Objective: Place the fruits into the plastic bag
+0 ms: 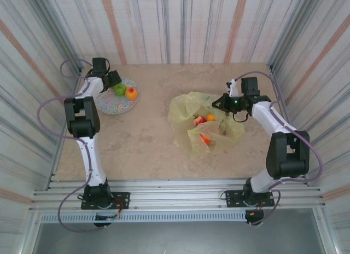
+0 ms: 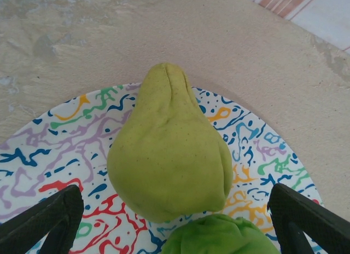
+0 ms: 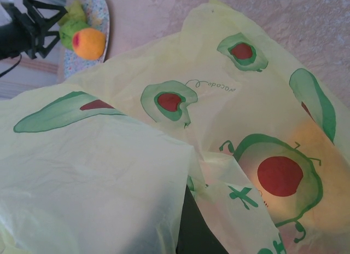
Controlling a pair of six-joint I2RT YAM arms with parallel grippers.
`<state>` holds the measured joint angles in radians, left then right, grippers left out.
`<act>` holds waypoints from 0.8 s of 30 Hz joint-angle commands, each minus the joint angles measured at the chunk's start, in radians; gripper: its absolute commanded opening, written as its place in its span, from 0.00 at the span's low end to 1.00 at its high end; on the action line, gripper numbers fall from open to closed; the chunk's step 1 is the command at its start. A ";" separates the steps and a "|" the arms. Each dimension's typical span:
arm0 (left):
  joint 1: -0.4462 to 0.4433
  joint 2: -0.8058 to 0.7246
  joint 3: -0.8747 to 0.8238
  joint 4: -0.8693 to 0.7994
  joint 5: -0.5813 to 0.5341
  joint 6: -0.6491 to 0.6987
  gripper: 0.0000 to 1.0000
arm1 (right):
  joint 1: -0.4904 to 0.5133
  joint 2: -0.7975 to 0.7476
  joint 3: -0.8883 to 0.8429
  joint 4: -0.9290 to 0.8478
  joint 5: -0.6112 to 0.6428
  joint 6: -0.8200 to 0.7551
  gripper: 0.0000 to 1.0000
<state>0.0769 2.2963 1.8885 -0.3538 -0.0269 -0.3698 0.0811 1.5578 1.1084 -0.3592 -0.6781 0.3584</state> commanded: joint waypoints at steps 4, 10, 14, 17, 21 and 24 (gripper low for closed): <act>0.017 0.071 0.088 -0.045 0.032 0.003 0.90 | 0.005 0.011 -0.007 -0.009 0.003 -0.006 0.00; 0.019 0.121 0.161 -0.071 0.047 0.002 0.87 | 0.006 0.022 -0.013 -0.006 0.002 -0.005 0.00; 0.023 0.138 0.176 -0.071 0.054 -0.005 0.84 | 0.006 0.028 -0.020 0.003 0.002 -0.002 0.00; 0.027 0.145 0.183 -0.071 0.062 -0.007 0.81 | 0.007 0.033 -0.022 0.006 0.001 -0.001 0.00; 0.032 0.153 0.193 -0.071 0.074 -0.010 0.74 | 0.009 0.036 -0.024 0.009 0.001 -0.001 0.00; 0.034 0.153 0.195 -0.072 0.079 -0.011 0.69 | 0.010 0.037 -0.025 0.011 0.001 0.001 0.00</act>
<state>0.1024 2.4256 2.0499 -0.4004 0.0341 -0.3786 0.0834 1.5841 1.0954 -0.3565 -0.6781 0.3588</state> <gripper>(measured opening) 0.706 0.049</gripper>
